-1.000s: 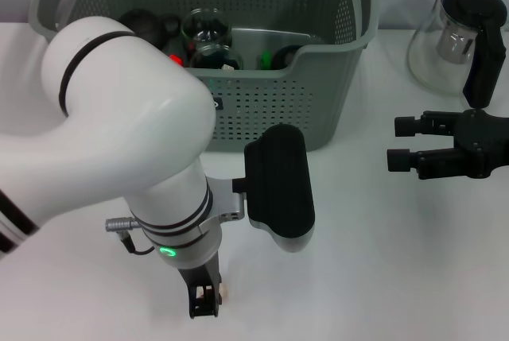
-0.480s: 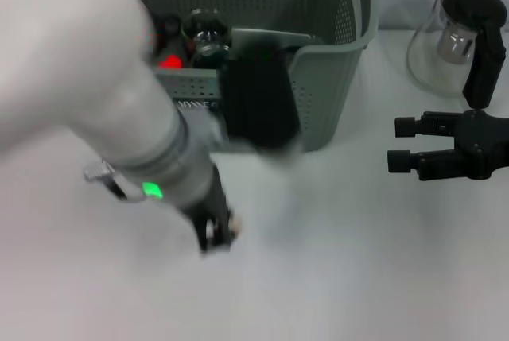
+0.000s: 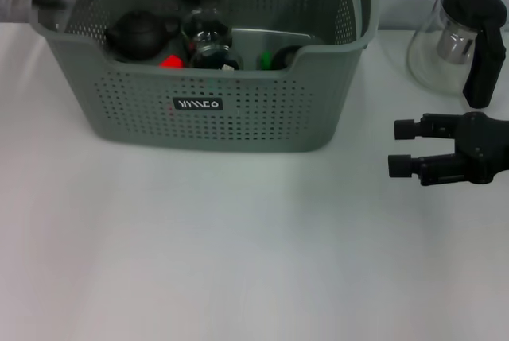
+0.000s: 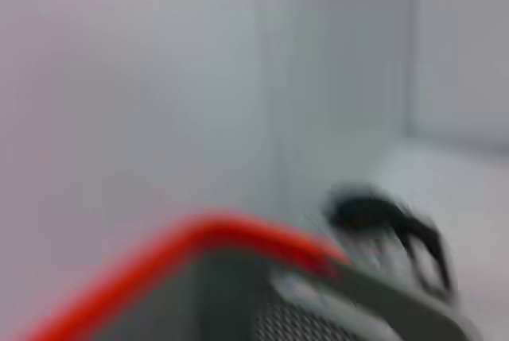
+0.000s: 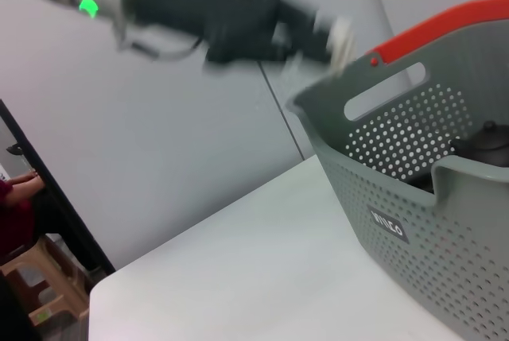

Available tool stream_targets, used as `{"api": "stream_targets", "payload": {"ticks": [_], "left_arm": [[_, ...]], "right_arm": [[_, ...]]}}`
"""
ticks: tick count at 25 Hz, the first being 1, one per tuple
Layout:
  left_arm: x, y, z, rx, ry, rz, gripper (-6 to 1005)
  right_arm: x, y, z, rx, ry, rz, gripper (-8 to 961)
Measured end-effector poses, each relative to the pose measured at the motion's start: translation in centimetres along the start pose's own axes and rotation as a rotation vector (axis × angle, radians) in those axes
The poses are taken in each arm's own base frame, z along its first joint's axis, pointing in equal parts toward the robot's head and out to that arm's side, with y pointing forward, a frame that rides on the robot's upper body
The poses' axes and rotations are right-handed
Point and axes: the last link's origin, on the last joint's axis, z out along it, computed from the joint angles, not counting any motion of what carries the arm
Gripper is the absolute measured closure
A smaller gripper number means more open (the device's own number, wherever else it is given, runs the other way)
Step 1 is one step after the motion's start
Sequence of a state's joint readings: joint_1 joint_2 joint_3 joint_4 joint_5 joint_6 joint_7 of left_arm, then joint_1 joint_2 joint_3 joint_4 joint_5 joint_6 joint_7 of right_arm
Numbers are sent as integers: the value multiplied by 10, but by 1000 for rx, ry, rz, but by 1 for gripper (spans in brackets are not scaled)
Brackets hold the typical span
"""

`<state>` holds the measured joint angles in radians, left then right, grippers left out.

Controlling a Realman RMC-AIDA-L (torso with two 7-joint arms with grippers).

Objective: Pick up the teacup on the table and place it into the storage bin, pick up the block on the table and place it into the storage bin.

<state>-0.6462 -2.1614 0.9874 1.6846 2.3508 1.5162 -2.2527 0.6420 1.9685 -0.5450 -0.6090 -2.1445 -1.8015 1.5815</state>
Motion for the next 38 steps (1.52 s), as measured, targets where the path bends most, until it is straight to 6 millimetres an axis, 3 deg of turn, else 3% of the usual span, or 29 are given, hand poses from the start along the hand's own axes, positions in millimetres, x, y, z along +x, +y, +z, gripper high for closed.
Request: {"api": "stream_targets", "payload": {"ticks": [4, 8, 11, 14, 18, 20, 24, 28, 32, 38], "left_arm": [[-2, -32, 19, 44, 92, -114, 805], [-23, -57, 55, 84, 83, -249, 803], [-36, -71, 73, 124, 65, -314, 744], [-44, -78, 81, 170, 62, -334, 685], [-45, -79, 76, 185, 95, -332, 606], [-40, -71, 64, 132, 144, -331, 538], [-34, -37, 28, -87, 324, -241, 347], [-54, 2, -4, -334, 453, -99, 218], [-95, 26, -5, -438, 442, -80, 48], [-147, 54, 11, -471, 421, -65, 47]], "right_arm": [[-3, 1, 2, -15, 6, -19, 14], [-6, 2, 4, -28, 8, -36, 14], [-9, 2, 4, -35, 10, -51, 14], [-11, 3, 4, -36, 12, -61, 14], [-11, 3, 3, -42, 17, -71, 14], [-12, 4, 0, -50, 21, -76, 14], [-12, 8, -5, -74, 23, -101, 14], [-7, 12, -9, -93, 22, -155, 14], [1, 14, -10, -90, 9, -212, 14], [10, 14, -2, -68, -9, -280, 14]]}}
